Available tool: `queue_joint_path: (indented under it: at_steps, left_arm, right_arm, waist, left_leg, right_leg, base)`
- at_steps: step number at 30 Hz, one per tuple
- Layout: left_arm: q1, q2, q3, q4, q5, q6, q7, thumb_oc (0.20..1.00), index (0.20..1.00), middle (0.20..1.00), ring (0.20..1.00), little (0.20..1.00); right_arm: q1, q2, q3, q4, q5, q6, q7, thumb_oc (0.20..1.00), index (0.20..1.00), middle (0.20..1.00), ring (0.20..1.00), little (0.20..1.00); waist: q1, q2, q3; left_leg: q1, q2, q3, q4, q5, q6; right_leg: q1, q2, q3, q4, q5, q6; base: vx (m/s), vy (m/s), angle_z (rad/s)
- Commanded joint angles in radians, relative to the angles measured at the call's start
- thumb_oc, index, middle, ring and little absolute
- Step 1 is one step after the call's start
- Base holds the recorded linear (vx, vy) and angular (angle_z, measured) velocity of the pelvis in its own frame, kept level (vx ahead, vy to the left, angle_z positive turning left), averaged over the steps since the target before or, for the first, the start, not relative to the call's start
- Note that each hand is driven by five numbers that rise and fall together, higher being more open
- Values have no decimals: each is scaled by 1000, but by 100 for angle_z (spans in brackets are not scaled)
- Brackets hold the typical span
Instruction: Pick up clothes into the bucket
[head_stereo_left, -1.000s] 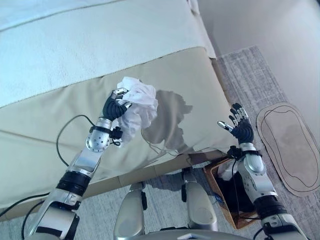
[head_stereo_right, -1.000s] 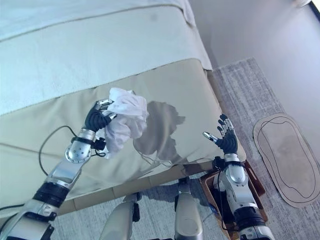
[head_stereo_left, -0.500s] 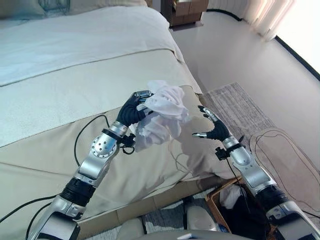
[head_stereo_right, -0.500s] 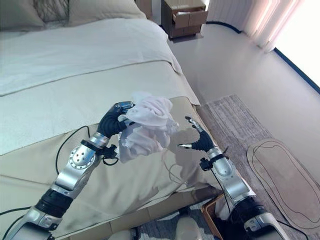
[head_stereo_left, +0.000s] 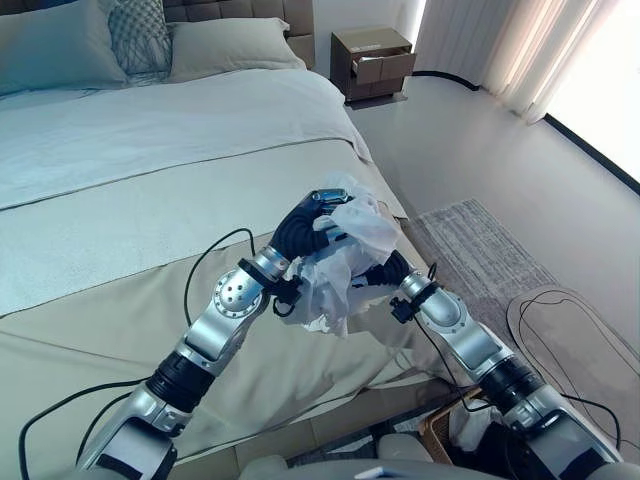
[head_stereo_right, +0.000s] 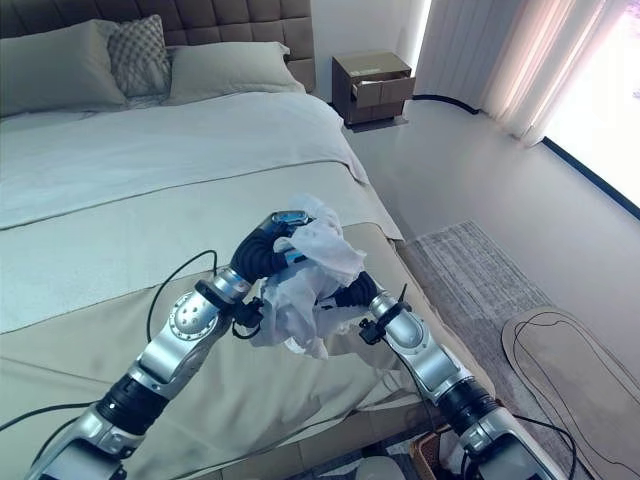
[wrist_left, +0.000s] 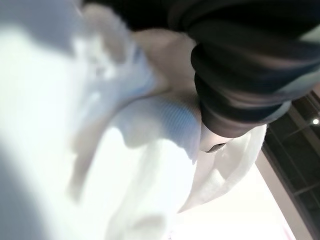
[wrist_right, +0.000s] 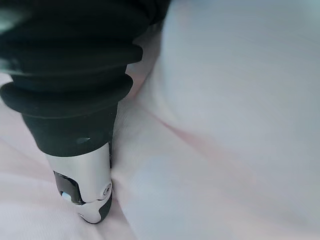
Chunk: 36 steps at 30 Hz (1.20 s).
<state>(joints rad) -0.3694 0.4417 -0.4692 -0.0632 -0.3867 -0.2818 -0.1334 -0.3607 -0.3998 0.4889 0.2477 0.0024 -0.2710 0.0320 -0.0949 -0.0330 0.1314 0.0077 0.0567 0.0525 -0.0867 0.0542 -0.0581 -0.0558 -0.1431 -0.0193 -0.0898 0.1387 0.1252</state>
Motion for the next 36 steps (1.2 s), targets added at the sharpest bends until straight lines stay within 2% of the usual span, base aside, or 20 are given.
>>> queue_joint_path:
  at_steps: [1,3,4,5,15,22,25,26,28,29,36]
  left_arm:
    - [-78,-35,-33,-60,-65,-40,11,200,200,200,200,200]
    - [-87,-49,-43,-55,-65,-35,14,200,200,200,200,200]
    - [-90,-55,-47,-58,-66,-33,13,200,200,200,200,200]
    - [-96,-58,-50,-58,-65,-31,14,200,200,200,200,200]
    - [-137,-26,20,-73,-14,-48,59,200,200,200,200,200]
    - [-28,-25,125,-136,-27,-81,76,200,200,200,200,200]
    - [5,-32,143,-128,-30,-85,84,200,200,200,200,200]
    - [46,-46,170,-103,-25,-91,110,200,200,200,200,200]
    - [81,-54,194,-81,-24,-95,124,570,570,570,570,570]
    - [103,-61,206,-64,-22,-98,133,1000,1000,1000,1000,1000]
    - [210,-82,267,48,-11,-88,144,1000,1000,1000,1000,1000]
  right_arm:
    - [-103,61,41,-26,18,-27,-32,1000,1000,1000,1000,1000]
    - [-108,72,58,-21,24,-23,-25,1000,1000,1000,1000,1000]
    - [-111,74,68,-24,27,-22,-17,511,511,511,511,511]
    - [-113,78,78,-17,28,-20,-11,200,200,200,200,200]
    - [-26,53,42,37,70,11,11,200,200,200,200,200]
    - [149,1,-89,38,50,-2,-23,200,200,200,200,200]
    - [186,4,-124,55,59,-5,-37,200,200,200,200,200]
    - [229,16,-168,63,103,-13,-47,200,200,200,200,200]
    - [260,17,-200,62,147,-16,-47,200,200,200,200,200]
    - [279,20,-219,55,161,-19,-48,200,200,200,200,200]
    - [359,41,-361,57,278,-40,-67,200,200,200,200,200]
  waist:
    - [11,-35,-46]
    - [12,-36,-48]
    - [13,-36,-49]
    - [14,-37,-51]
    - [18,-43,-61]
    - [12,-46,-66]
    - [9,-47,-66]
    - [5,-49,-64]
    - [1,-52,-64]
    - [0,-51,-64]
    - [-19,-53,-69]
  left_leg:
    - [-8,-25,-11,105,-73,22]
    - [-9,-24,-13,102,-72,22]
    - [-8,-23,-15,102,-72,22]
    - [-8,-22,-16,102,-71,22]
    - [6,-25,-26,104,-78,23]
    - [6,-34,-26,107,-83,28]
    - [3,-36,-24,108,-83,30]
    - [2,-39,-22,110,-85,31]
    - [2,-42,-19,111,-86,34]
    - [11,-41,-17,109,-96,34]
    - [15,-60,0,114,-109,50]
  right_leg:
    - [51,-31,-56,31,-41,35]
    - [51,-31,-57,32,-43,35]
    - [53,-31,-58,33,-45,34]
    - [55,-31,-59,33,-47,34]
    - [76,-36,-68,44,-58,38]
    - [76,-47,-69,49,-56,46]
    - [73,-51,-68,50,-55,47]
    - [73,-54,-67,52,-53,49]
    - [69,-58,-64,54,-50,51]
    - [76,-56,-62,54,-56,53]
    - [63,-73,-41,65,-45,66]
  base:
    - [0,0,0]
    - [0,0,0]
    - [0,0,0]
    - [18,3,4]
    - [20,8,6]
    - [0,11,1]
    - [-16,21,-1]
    - [3,37,-2]
    - [-20,44,-1]
    - [-30,44,0]
    - [-29,65,-4]
